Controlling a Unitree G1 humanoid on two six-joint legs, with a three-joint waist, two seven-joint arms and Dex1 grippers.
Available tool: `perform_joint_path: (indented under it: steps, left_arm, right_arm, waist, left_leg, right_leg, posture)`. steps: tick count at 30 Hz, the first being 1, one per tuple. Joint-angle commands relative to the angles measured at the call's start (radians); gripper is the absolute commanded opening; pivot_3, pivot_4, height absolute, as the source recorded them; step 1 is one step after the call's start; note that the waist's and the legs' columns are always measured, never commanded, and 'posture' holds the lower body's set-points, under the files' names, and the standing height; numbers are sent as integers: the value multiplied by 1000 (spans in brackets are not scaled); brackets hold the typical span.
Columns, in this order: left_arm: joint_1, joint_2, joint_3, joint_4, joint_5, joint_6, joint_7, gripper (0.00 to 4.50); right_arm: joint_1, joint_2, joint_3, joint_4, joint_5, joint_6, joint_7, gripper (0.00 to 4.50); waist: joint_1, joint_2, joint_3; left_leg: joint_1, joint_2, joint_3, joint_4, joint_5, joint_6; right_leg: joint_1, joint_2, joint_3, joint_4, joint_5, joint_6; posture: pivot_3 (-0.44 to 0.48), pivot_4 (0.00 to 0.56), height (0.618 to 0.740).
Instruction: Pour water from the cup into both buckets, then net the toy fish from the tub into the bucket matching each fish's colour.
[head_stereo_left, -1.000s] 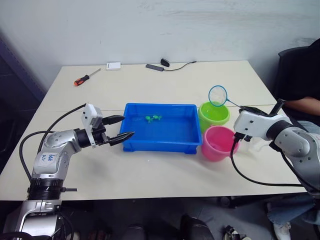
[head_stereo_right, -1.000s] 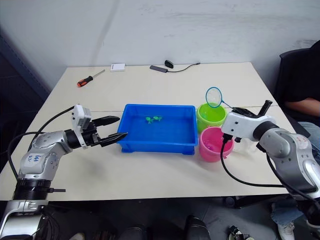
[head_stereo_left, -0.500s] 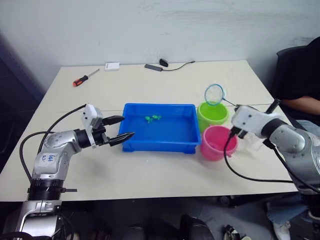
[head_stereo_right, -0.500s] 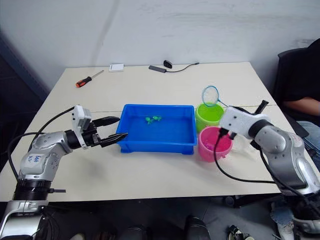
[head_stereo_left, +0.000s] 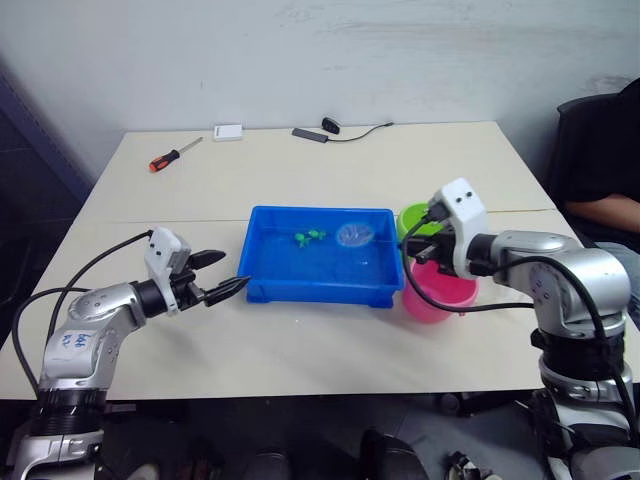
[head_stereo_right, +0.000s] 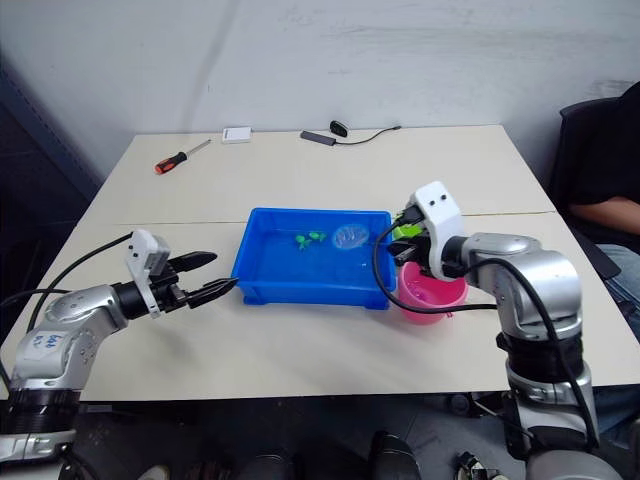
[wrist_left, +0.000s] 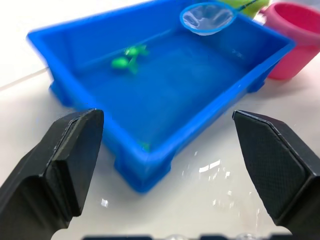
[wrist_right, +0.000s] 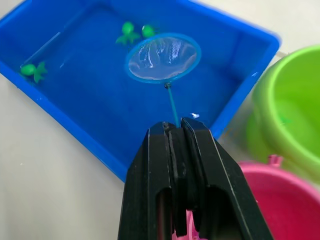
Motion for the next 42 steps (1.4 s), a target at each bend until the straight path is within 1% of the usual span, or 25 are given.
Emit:
perform_joint_path:
  steps: [1,4,9,16,21,31,42]
  left_arm:
    - [21,10,46,-73,-29,19,20,4467]
    - [50,6,59,-103,-35,27,29,4467]
    - [78,5,69,-138,-45,41,42,4467]
    - [99,9,82,-165,-54,53,52,4467]
    - [120,13,96,-190,-63,63,61,4467]
    - [136,13,117,-211,-66,76,71,4467]
    - [129,7,112,-204,-62,66,77,4467]
  right_arm:
    - [-39,26,18,37,6,9,-47,0]
    - [-59,68,35,102,-1,-2,-82,0]
    - [-107,152,17,225,-9,-25,-146,0]
    - [-153,220,4,333,-6,-61,-205,0]
    - [-177,273,-6,405,-4,-127,-238,0]
    - [-225,324,-15,513,0,-284,-273,0]
    - [-230,357,-7,575,-2,-358,-287,0]
  waist:
    - [0,0,0]
    - [-5,0,0]
    - [-6,0,0]
    - [-7,1,-1]
    - [-11,2,-1]
    - [-11,2,-1]
    - [-28,2,-1]
  left_leg:
    - [0,-1,0,0,0,0]
    - [0,-1,1,0,0,0]
    - [1,-2,1,0,0,-1]
    - [1,-3,1,0,0,-1]
    - [1,-2,1,0,0,-1]
    - [1,-2,1,0,0,-2]
    - [1,-2,1,0,1,-2]
  right_leg:
    - [0,0,0,0,0,0]
    - [0,0,0,1,1,2]
    - [0,3,0,2,1,2]
    - [0,3,0,3,1,2]
    - [0,3,0,3,1,1]
    - [0,4,0,4,1,1]
    - [0,3,0,5,1,1]
  posture:
    - [0,150,740]
    - [0,150,740]
    - [0,150,740]
    - [0,150,740]
    - [0,150,740]
    - [0,150,740]
    - [0,150,740]
